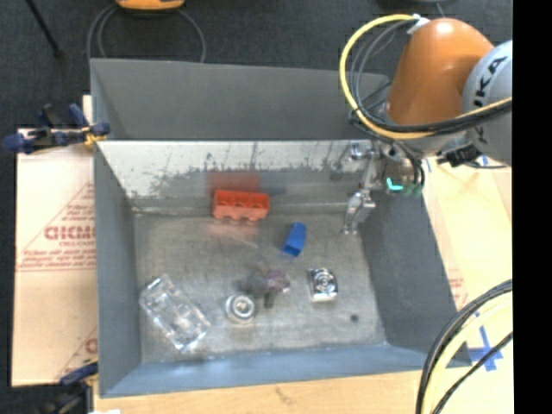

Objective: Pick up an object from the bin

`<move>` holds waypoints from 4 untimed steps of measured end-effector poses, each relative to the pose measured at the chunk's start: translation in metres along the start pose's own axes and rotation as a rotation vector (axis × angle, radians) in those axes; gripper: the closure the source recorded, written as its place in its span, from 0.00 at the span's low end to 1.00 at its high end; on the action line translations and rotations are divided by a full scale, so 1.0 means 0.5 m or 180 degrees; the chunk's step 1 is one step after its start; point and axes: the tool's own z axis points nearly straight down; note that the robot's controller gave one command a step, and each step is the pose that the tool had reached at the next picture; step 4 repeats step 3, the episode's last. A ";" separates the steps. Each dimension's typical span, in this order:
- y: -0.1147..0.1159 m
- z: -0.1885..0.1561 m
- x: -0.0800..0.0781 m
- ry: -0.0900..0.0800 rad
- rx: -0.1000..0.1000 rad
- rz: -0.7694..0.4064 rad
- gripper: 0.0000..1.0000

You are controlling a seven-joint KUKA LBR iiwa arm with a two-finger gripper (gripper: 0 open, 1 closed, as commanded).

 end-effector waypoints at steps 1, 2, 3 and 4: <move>0.105 0.277 0.006 -0.0041 0.0003 -0.0510 0.00; 0.104 0.267 0.001 -0.0066 0.0005 -0.0510 1.00; 0.114 -0.055 -0.012 -0.0055 0.0009 -0.0932 1.00; 0.114 -0.055 -0.012 -0.0055 0.0009 -0.0932 1.00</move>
Offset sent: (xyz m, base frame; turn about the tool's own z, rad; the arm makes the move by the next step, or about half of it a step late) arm -0.0057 0.0533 -0.1394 -0.1629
